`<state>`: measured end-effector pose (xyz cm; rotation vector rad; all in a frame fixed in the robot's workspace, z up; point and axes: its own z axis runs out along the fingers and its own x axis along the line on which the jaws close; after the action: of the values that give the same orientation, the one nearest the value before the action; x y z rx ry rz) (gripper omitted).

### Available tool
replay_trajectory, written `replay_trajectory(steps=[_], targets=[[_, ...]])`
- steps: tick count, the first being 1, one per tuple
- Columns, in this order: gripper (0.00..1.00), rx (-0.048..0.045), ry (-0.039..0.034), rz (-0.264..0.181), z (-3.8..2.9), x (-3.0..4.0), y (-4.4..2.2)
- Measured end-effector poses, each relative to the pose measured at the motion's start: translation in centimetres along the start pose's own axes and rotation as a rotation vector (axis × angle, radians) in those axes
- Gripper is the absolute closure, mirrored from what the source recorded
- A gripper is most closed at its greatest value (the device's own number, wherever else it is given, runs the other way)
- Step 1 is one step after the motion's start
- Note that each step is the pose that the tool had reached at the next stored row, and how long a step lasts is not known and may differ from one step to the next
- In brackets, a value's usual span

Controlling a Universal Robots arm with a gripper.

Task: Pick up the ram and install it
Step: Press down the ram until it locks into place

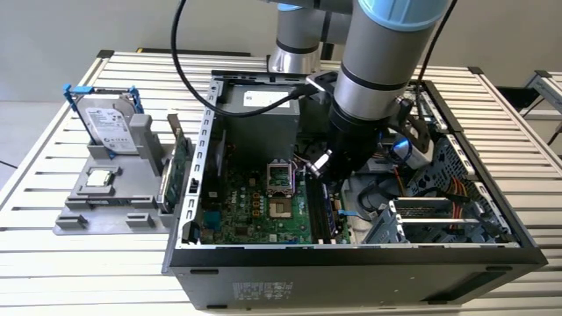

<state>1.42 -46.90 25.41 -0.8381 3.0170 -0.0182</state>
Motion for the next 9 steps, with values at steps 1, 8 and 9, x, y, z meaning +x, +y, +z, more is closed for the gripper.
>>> replay_trajectory(steps=[1,8,9], targets=[[1.00,-0.0006,-0.0005,-0.011,0.01,0.00,0.01],[1.00,-0.0041,-0.0034,-0.094,0.07,-0.03,0.05],[1.00,-0.0044,-0.0037,-0.106,0.08,-0.03,0.06]])
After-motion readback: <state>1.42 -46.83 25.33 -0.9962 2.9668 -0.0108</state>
